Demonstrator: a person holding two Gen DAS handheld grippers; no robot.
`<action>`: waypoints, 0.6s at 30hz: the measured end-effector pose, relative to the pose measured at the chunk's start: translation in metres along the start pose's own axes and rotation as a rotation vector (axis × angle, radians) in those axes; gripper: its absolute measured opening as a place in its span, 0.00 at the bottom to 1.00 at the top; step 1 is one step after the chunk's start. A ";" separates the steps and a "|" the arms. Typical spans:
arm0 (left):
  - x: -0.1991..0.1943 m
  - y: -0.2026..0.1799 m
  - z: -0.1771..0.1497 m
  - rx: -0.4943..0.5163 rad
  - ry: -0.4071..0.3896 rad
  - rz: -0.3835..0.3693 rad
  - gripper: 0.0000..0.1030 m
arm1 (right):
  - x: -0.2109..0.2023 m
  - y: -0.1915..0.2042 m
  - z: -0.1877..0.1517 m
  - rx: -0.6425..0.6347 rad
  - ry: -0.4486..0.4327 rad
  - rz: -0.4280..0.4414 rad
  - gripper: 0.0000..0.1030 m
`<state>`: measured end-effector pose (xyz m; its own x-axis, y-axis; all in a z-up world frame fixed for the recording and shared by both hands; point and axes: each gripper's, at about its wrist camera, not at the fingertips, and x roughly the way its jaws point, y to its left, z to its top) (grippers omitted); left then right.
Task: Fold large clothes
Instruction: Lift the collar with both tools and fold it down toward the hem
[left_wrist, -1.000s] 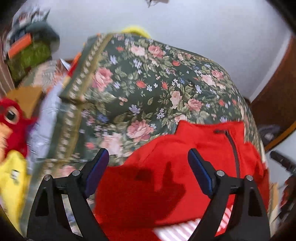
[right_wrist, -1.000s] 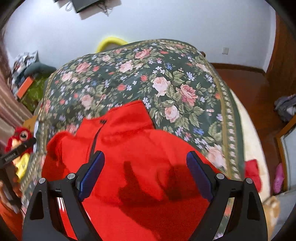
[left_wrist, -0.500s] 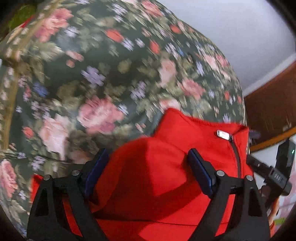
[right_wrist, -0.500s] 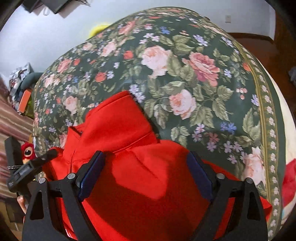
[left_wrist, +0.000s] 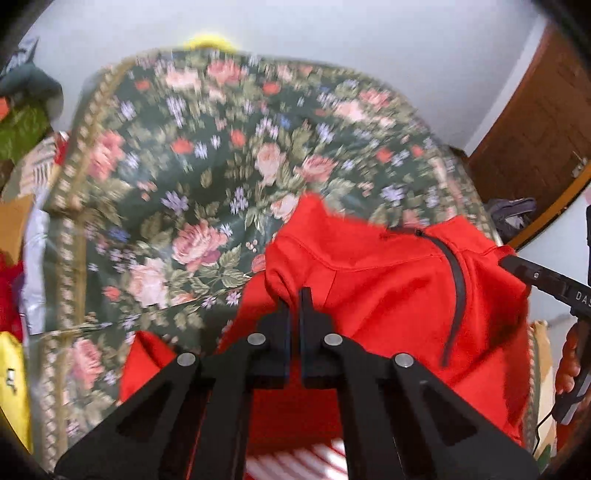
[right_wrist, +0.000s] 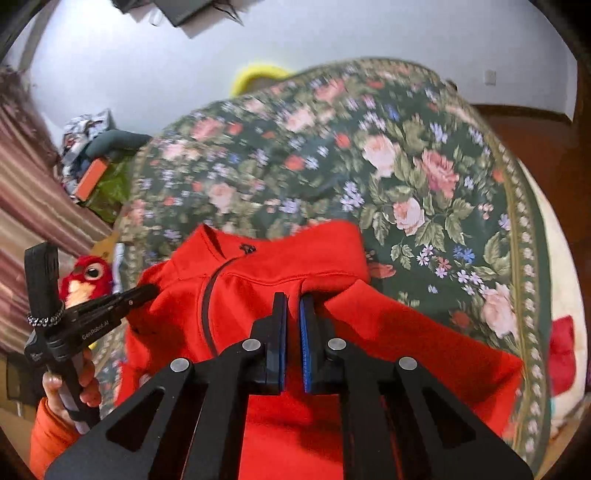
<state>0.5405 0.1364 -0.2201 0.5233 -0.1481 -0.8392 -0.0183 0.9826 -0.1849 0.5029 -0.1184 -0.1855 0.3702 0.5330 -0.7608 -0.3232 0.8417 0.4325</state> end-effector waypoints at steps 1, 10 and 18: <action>-0.012 -0.003 -0.002 0.008 -0.014 -0.006 0.01 | -0.008 0.005 -0.002 -0.007 -0.007 0.002 0.05; -0.104 -0.024 -0.055 0.109 -0.077 -0.034 0.01 | -0.086 0.051 -0.069 -0.145 -0.047 -0.001 0.05; -0.122 -0.032 -0.144 0.163 -0.033 -0.018 0.02 | -0.094 0.049 -0.142 -0.137 0.021 0.003 0.06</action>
<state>0.3544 0.1066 -0.1859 0.5498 -0.1650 -0.8188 0.1285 0.9853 -0.1123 0.3286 -0.1393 -0.1608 0.3513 0.5325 -0.7701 -0.4408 0.8197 0.3657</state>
